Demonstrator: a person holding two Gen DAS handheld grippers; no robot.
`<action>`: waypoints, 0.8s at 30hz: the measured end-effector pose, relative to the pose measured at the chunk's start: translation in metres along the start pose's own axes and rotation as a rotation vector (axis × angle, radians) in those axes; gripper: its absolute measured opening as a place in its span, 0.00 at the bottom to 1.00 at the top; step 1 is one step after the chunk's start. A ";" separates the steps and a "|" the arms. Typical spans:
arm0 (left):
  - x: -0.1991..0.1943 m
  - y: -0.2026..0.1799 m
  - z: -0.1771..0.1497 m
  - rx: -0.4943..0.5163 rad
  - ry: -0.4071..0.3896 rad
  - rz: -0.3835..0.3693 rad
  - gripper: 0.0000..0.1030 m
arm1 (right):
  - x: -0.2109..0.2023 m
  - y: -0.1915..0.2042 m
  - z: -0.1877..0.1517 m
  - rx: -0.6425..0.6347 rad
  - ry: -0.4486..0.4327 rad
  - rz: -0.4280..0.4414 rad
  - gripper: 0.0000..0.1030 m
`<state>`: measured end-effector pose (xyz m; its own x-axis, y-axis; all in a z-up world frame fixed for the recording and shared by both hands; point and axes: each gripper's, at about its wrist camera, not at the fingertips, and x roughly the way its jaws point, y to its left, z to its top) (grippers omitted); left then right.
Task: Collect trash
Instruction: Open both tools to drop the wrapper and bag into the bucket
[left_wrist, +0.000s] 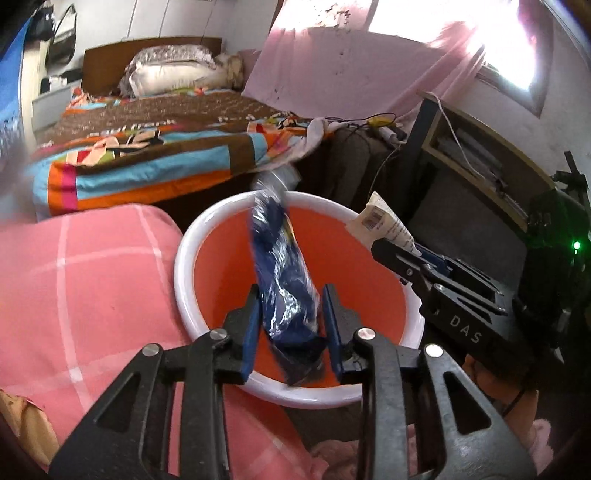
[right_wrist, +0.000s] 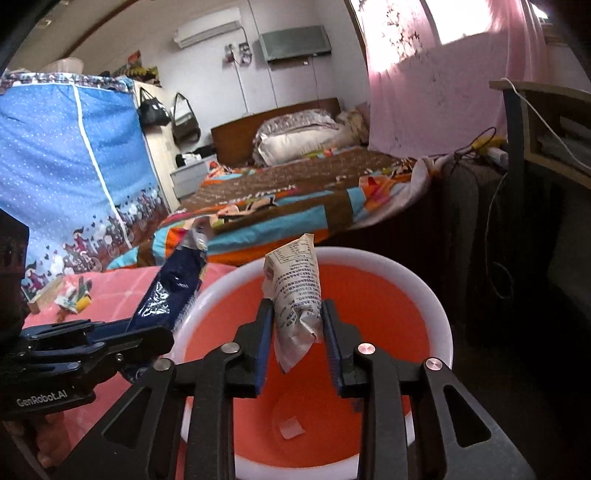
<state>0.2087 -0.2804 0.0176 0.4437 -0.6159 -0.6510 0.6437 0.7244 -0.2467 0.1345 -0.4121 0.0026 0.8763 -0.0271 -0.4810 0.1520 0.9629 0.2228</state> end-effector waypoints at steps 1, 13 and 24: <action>0.001 0.001 0.000 -0.008 0.006 -0.003 0.35 | 0.001 -0.001 0.000 0.002 0.007 -0.001 0.28; -0.013 0.016 -0.005 -0.094 -0.025 0.044 0.53 | 0.008 -0.002 0.001 0.013 0.051 -0.013 0.43; -0.095 0.049 -0.016 -0.152 -0.320 0.245 0.91 | -0.021 0.037 0.018 -0.024 -0.185 0.065 0.79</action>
<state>0.1879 -0.1815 0.0565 0.7587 -0.4676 -0.4536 0.4066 0.8839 -0.2311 0.1300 -0.3805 0.0357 0.9532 -0.0116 -0.3021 0.0838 0.9703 0.2271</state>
